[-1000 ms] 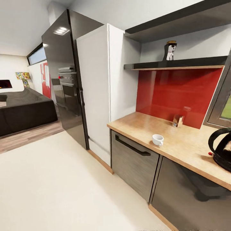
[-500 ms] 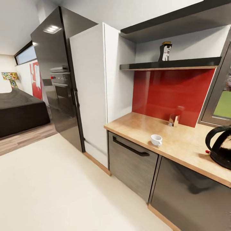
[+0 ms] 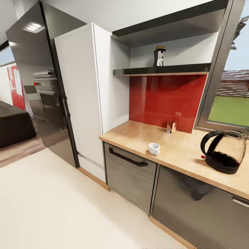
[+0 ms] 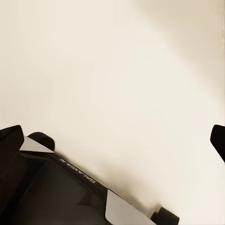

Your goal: Set up a coffee station on the kitchen countertop: keep the coffee maker on the countertop, move the bottle of coffee from the kitchen shelf to the counter next to the coffee maker, place a paper coffee filter on top of the coffee maker, put the saucer next to the coffee maker with the coffee cup on the saucer, and place the electric kettle next to the coffee maker.

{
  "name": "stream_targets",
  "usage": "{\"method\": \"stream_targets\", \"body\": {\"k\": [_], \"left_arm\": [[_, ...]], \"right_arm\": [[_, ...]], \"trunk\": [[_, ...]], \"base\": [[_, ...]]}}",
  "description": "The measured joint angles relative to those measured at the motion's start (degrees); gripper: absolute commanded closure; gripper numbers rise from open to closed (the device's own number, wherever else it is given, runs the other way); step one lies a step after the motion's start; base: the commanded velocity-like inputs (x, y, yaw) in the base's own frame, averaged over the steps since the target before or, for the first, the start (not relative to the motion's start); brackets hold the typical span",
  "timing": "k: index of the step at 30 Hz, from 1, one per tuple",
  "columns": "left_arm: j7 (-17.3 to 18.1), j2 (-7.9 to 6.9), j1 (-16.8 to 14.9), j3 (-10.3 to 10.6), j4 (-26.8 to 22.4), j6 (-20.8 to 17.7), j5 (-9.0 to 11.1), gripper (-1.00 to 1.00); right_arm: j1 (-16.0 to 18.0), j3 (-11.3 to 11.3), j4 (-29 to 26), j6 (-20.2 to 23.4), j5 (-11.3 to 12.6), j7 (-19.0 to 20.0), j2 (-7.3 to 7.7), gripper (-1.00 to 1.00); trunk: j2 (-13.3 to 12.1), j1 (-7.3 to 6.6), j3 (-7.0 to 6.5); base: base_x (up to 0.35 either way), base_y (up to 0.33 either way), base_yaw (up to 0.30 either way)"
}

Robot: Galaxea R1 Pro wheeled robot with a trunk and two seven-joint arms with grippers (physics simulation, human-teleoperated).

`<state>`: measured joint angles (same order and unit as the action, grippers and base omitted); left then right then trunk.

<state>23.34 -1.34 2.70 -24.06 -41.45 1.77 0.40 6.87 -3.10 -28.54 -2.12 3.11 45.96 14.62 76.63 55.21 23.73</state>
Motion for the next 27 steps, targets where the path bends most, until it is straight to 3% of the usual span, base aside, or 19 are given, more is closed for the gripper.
{"method": "stream_targets", "body": {"k": [7,13,27], "left_arm": [[0.01,0.0,0.01,0.0,-0.02,-0.04,0.0,-1.0],[0.02,0.0,0.01,0.0,-0.03,-0.06,0.0,-1.0],[0.01,0.0,0.02,0.01,0.03,-0.01,0.0,-1.0]], "right_arm": [[-0.01,0.0,0.01,0.0,0.0,0.0,0.0,-1.0],[-0.01,0.0,0.02,0.02,0.0,0.0,-0.01,-1.0],[0.01,0.06,0.08,-0.02,0.0,0.02,0.37,-1.0]], "trunk": [[0.0,-0.01,0.0],[0.0,-0.02,0.0],[0.0,0.0,-0.2]], "base": [[0.051,0.078,-0.233],[0.155,0.184,-0.051],[0.016,0.033,-0.127]]}}
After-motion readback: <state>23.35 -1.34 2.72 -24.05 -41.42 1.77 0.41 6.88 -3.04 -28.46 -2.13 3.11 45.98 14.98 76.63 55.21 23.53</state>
